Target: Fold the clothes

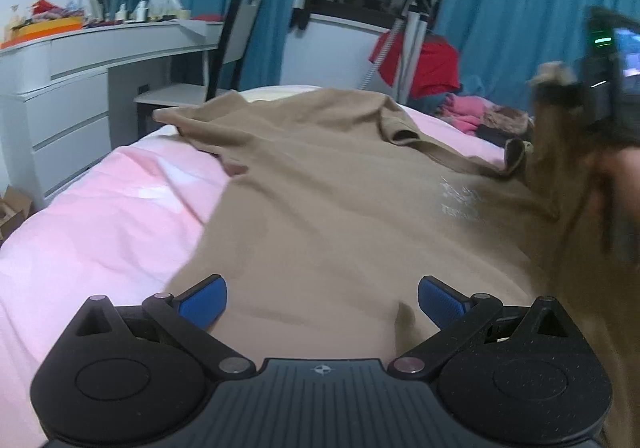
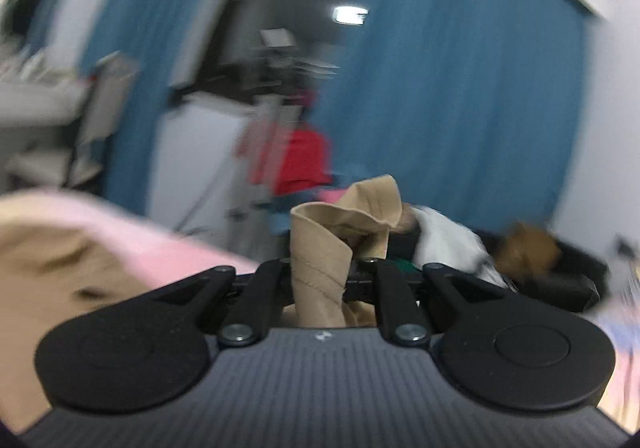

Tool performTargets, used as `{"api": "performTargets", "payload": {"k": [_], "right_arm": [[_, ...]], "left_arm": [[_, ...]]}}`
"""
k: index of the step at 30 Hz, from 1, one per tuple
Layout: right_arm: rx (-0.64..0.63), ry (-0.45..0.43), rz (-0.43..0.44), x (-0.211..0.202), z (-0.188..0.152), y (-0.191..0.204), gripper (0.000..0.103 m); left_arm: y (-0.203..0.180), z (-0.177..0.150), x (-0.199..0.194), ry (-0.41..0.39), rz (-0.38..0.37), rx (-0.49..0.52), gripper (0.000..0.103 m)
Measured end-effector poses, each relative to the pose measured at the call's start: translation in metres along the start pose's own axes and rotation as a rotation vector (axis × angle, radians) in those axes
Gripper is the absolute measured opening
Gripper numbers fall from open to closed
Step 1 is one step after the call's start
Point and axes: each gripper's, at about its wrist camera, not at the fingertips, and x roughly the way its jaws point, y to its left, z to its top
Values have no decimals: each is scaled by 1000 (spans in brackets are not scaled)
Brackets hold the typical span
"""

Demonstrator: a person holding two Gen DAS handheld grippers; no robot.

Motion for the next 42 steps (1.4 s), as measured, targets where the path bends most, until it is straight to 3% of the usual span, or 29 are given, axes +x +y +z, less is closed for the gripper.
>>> {"api": "performTargets", "payload": {"k": [5,7,9,10,15,22,30,32,37,42], "right_arm": [[-88,130,169,10,-24,85,13],[-58,196,240,19,-33,95,27],[-12,249,311,25,-41,96,77],[10,240,333,21,-40,92,88],[155,214,383,-21,-23,49,88],[299,127,340,-130,-6,-22,88],[376,55,304,-263,-27,-75,89],[383,39,294,-281,-33,-81,103],[515,22,280,-311,-48,-111,103],[605,49,146,-319,-57,-153,103]], "left_arm": [[11,4,2,-7,23,-24,103],[14,5,4,-8,32,-30,103],[17,6,6,-10,41,-36,103],[19,6,7,-10,46,-38,103],[15,7,7,-10,49,-16,103],[7,7,-13,-46,46,23,103],[-8,5,-60,-96,4,86,103],[-9,4,-73,-94,-22,83,103],[-19,-7,-104,-102,-66,162,103],[-35,-19,-120,-69,-190,213,103]]}}
